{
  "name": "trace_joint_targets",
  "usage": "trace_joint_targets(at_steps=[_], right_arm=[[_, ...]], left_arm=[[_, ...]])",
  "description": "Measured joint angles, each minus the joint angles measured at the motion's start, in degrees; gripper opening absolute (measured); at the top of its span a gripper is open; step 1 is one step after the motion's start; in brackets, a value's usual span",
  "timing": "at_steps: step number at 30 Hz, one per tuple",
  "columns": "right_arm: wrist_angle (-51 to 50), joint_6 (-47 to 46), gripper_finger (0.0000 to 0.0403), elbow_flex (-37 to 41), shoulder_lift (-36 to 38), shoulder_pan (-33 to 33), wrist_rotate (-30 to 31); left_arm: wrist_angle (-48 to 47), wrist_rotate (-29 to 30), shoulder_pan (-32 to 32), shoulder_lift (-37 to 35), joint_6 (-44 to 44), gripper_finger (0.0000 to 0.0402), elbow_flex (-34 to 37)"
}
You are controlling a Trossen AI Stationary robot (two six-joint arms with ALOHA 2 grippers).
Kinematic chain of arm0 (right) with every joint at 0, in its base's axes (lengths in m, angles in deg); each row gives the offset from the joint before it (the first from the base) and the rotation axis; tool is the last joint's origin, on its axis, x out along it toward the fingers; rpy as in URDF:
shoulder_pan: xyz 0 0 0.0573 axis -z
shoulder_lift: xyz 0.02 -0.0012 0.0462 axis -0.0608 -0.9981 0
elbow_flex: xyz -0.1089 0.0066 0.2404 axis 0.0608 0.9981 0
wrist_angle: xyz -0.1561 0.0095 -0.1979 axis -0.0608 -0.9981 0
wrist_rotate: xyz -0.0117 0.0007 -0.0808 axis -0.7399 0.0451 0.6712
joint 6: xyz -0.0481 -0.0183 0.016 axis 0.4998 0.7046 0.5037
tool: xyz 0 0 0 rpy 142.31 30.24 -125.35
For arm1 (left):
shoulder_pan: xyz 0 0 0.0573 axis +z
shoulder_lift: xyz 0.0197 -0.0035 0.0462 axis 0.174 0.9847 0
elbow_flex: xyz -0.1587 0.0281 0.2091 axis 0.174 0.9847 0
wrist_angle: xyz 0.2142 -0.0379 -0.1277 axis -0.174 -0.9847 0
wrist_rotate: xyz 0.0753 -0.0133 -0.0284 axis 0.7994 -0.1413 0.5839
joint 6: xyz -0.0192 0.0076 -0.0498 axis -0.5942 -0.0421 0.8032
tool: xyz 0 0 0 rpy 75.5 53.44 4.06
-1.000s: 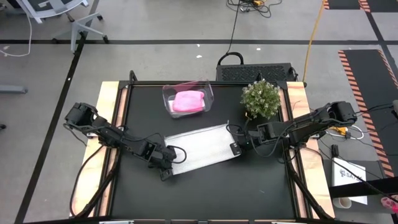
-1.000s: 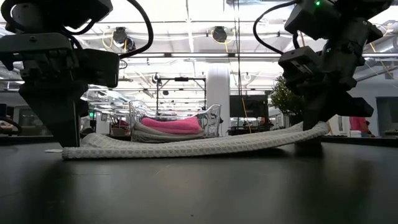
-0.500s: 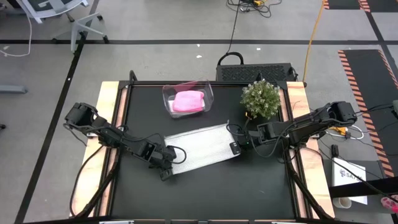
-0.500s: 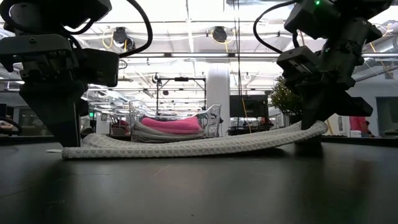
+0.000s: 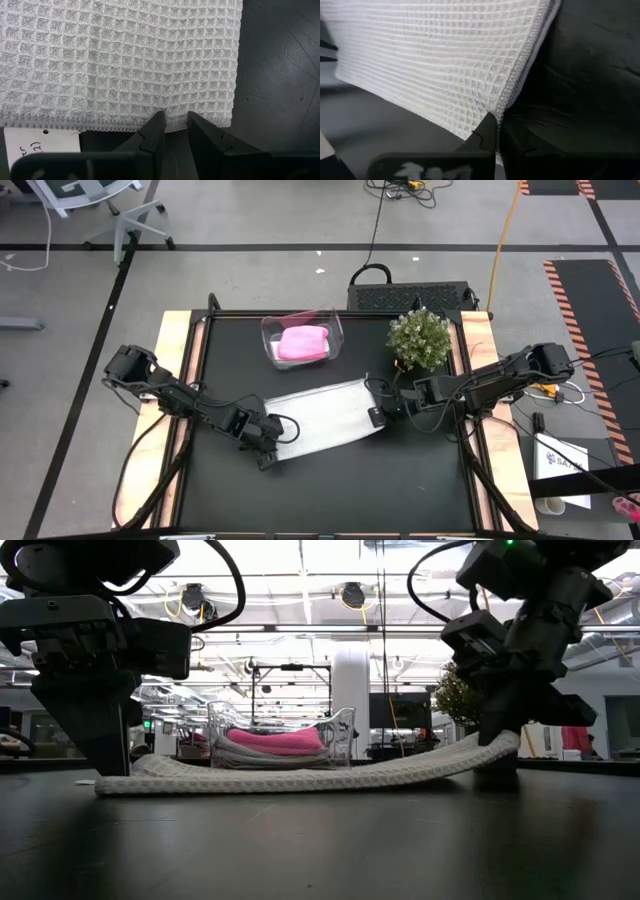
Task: Fold microfiber towels
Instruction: Fold the gray towel
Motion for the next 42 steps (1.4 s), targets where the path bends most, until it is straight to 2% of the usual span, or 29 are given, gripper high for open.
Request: trace_joint_targets(at_steps=[5,13,24,31,42], right_arm=[[-1.6,1.3,0.0,-1.7,0.0,0.0,0.7],[-15.1,7.3,0.0,-12.9,0.0,0.0,6.2],[-23.7,10.2,0.0,-22.2,-0.6,0.0,7.4],[-24.1,17.4,0.0,-28.2,-8.5,0.4,0.6],[-24.4,30.7,0.0,-43.5,-24.0,0.5,-7.7]], left_arm=[[0.0,0.0,0.0,0.0,0.0,0.0088,0.0],[0.2,0.0,0.0,0.0,0.0,0.0088,0.0],[1.2,0.1,0.0,0.0,0.1,0.0088,0.0],[1.4,0.0,0.0,0.0,0.1,0.0088,0.0],[1.6,0.1,0.0,0.0,0.1,0.0088,0.0]])
